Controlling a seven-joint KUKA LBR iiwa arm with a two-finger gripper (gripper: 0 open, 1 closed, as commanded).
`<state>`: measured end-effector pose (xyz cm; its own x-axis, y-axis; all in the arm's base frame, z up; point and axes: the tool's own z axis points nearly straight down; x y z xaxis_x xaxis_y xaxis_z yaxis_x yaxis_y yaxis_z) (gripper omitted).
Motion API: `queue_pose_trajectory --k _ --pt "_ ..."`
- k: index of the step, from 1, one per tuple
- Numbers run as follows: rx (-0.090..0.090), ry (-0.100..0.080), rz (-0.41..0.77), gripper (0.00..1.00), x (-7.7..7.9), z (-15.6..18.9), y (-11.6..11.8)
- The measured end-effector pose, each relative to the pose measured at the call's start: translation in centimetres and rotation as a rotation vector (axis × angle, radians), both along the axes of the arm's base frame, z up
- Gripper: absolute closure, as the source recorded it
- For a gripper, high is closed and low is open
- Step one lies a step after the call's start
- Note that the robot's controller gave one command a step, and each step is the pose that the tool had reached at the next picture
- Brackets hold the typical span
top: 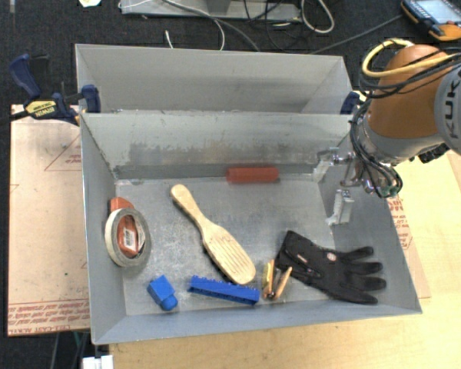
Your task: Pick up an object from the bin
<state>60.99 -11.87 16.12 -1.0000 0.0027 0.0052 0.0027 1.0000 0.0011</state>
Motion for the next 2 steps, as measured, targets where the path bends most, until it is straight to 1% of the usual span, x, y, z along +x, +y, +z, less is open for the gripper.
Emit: queue_pose_trajectory --k 1,2 --pt "-0.001 -0.007 0.002 0.00 0.2 0.4 0.0" --pt "-0.001 -0.011 -0.050 0.00 -6.2 -7.6 -0.1"
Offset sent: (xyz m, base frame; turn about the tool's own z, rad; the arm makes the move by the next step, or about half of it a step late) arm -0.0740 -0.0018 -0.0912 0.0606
